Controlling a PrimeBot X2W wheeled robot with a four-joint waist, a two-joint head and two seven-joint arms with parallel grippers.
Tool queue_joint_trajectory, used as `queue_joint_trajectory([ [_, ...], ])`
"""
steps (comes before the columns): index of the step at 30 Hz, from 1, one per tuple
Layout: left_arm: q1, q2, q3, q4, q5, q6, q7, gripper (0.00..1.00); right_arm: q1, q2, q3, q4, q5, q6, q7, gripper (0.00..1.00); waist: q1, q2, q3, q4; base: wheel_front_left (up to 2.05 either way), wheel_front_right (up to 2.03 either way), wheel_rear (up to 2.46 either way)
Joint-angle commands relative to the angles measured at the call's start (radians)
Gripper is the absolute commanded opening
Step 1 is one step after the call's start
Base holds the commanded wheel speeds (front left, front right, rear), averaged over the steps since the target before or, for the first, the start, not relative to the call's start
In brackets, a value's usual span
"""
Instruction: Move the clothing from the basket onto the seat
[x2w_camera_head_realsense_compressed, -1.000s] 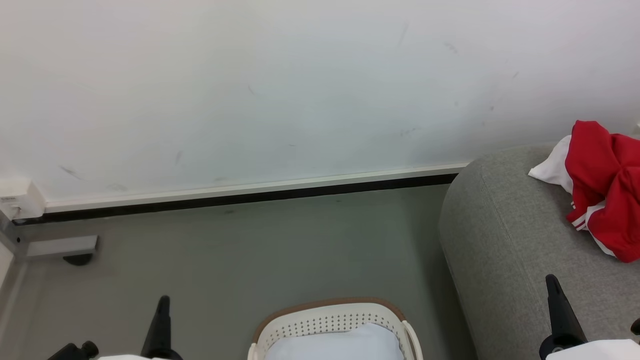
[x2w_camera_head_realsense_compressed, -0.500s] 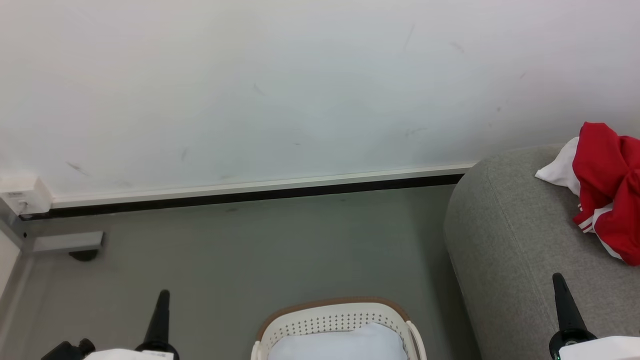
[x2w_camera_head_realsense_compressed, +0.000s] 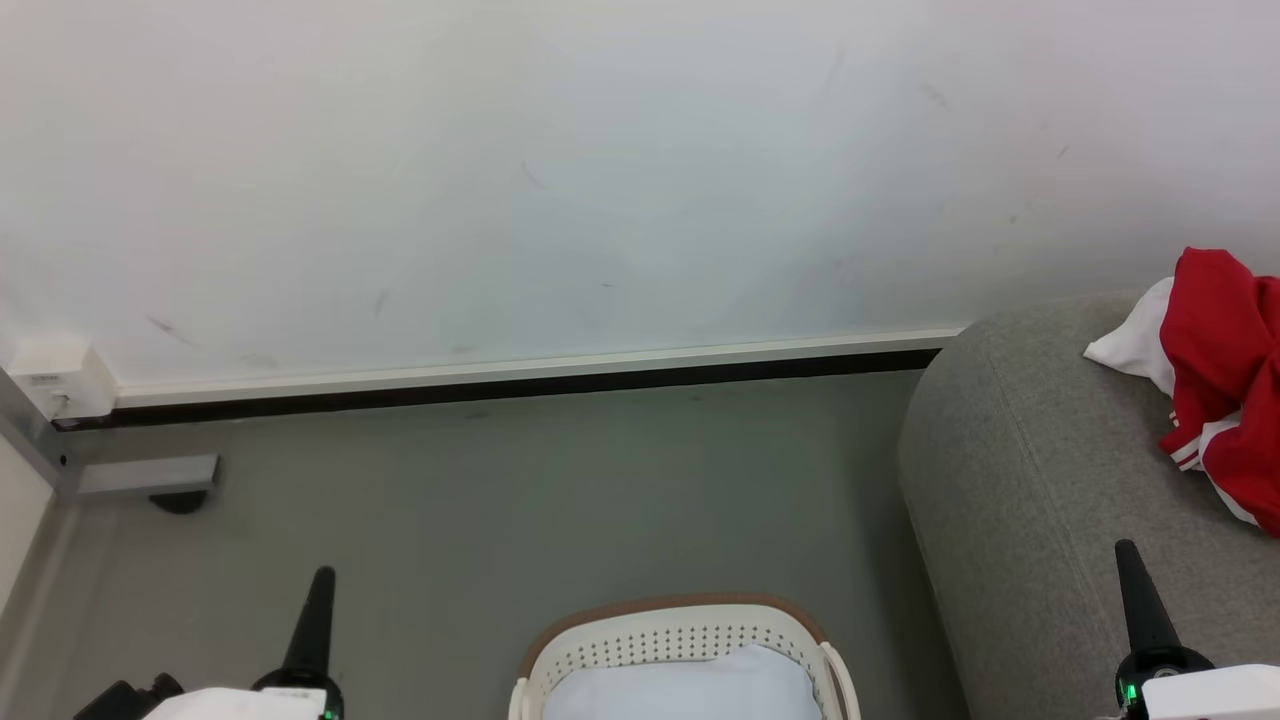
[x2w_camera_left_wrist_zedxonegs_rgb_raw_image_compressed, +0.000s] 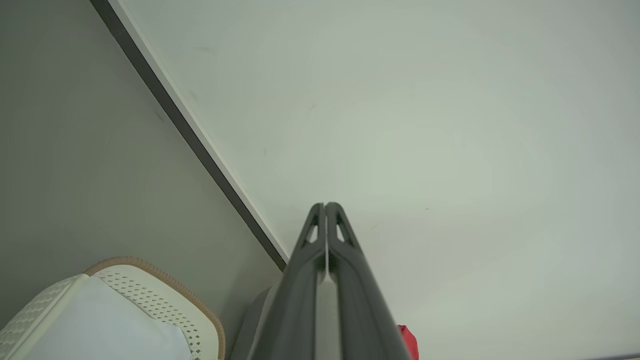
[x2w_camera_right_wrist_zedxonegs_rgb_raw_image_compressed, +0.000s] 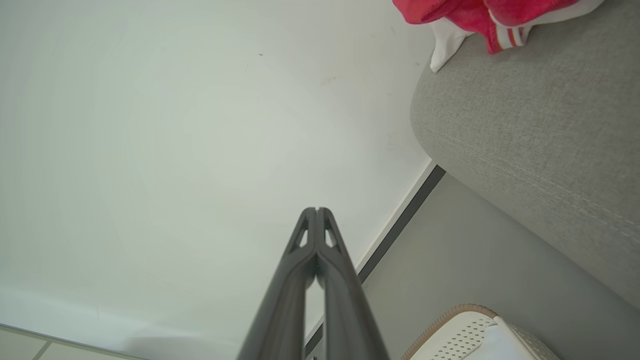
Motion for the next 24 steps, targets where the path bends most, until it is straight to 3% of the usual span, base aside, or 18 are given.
queue_joint_trajectory([
  [1,-0.018,0.008,0.005,-0.003,-0.034,-0.006,0.009,0.0,-0.02,-0.002,-0.009,-0.002,0.03,-0.001,0.006,0.0,0.0,0.0,0.0,0.002,0.0,0.0,0.0],
  [24,-0.043,0.01,0.023,0.009,-0.215,-0.016,0.059,0.0,-0.03,0.01,-0.047,0.005,0.189,-0.002,0.051,0.0,-0.0001,0.0,0.005,0.026,0.0,0.0,0.0],
])
